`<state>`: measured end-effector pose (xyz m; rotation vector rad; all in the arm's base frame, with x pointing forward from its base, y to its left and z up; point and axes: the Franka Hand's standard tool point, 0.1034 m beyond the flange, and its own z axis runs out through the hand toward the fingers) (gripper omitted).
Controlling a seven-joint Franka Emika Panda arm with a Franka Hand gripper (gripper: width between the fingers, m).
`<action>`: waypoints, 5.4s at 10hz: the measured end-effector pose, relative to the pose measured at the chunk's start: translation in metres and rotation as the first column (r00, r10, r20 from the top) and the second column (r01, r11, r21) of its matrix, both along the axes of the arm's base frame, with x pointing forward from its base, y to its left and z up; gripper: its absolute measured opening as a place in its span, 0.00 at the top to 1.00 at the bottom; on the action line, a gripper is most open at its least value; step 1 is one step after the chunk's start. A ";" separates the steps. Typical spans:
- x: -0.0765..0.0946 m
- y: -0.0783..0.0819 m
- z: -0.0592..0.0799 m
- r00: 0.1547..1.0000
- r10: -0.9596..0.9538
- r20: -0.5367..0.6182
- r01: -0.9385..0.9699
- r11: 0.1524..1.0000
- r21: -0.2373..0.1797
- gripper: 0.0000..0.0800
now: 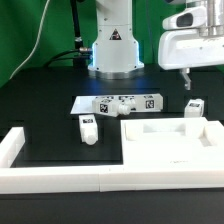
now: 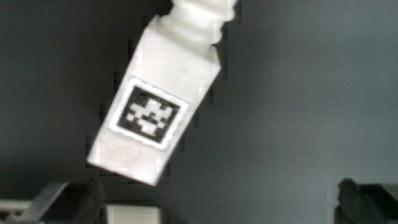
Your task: Assemble one leg
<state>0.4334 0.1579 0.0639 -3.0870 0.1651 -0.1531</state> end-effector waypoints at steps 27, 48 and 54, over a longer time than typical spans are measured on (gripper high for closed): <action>0.023 -0.038 -0.033 0.593 -0.242 -0.768 0.464 0.882 0.080 0.19; 0.007 -0.021 -0.055 0.470 -0.261 -0.843 0.541 0.840 0.042 0.44; 0.036 -0.055 -0.004 0.477 -0.230 -0.848 0.572 0.814 0.101 0.64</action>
Offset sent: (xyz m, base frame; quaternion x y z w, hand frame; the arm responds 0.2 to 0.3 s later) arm 0.0000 0.0000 0.0000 0.0000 0.0000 0.0650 0.9979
